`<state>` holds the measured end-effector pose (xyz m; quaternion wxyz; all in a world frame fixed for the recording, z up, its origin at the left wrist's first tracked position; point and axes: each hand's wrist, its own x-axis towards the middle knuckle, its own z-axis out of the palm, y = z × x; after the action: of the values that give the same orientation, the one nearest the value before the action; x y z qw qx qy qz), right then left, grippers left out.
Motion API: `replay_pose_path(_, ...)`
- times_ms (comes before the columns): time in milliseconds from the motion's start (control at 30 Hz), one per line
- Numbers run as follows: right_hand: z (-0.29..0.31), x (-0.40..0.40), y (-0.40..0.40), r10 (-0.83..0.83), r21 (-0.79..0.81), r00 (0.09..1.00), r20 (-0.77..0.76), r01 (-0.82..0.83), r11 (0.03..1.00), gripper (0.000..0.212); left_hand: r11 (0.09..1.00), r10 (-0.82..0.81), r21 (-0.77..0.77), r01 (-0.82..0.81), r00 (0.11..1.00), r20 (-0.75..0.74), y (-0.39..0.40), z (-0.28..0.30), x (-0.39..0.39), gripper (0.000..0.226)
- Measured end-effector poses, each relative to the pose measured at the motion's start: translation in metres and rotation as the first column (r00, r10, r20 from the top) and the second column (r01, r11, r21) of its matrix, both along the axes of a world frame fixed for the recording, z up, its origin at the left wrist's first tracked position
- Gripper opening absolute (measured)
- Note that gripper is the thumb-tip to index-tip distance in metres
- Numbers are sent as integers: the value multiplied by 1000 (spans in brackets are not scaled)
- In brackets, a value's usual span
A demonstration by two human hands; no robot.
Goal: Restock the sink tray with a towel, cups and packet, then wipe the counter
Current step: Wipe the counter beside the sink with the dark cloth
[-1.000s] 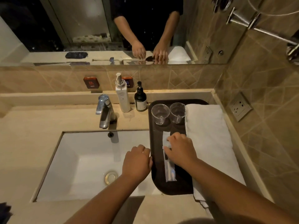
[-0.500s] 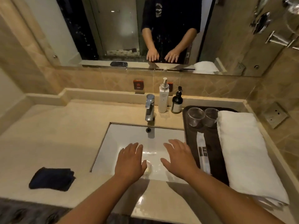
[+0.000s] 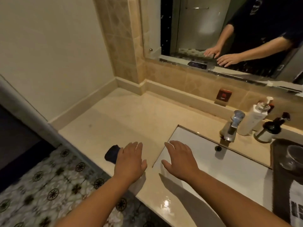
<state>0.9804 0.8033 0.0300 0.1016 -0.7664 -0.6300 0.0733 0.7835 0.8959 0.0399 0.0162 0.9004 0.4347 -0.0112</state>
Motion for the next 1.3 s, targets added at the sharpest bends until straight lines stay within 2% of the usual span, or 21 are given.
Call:
replay_pose_path(300,-8,-45,88,142,0,990,15,-142,990,64,984,177,6,-177,984,1,73,4,-53,69)
replay_pose_path(633,-35,-139,157,52,-45,997,-60,-55,997,67,978,189,-94,-184,980,57,210,-34,-148,68)
replay_pose_path(733,-43,-164,159,97,-85,992,-81,-103,991,67,970,232,-92,-225,970,76,249,-42,-176,67)
replay_pose_path(900,-61,-181,149,219,-69,976,-13,-219,973,60,930,349,-142,-340,936,45,288,-67,-186,69)
replay_pose_path(1100,-95,-171,132,219,-22,976,4,-219,975,53,831,513,-248,-498,858,-4,314,-111,-184,73)
replay_pose_path(1200,-98,-173,131,221,21,975,23,-221,975,45,809,548,-248,-533,836,-13,319,-127,-181,74)
replay_pose_path(1233,-95,-174,134,213,54,977,-2,-212,976,39,809,550,-240,-537,835,-13,320,-129,-180,74)
replay_pose_path(1300,-81,-176,144,118,99,971,-209,-99,990,30,804,560,-231,-547,828,-11,320,-131,-179,74)
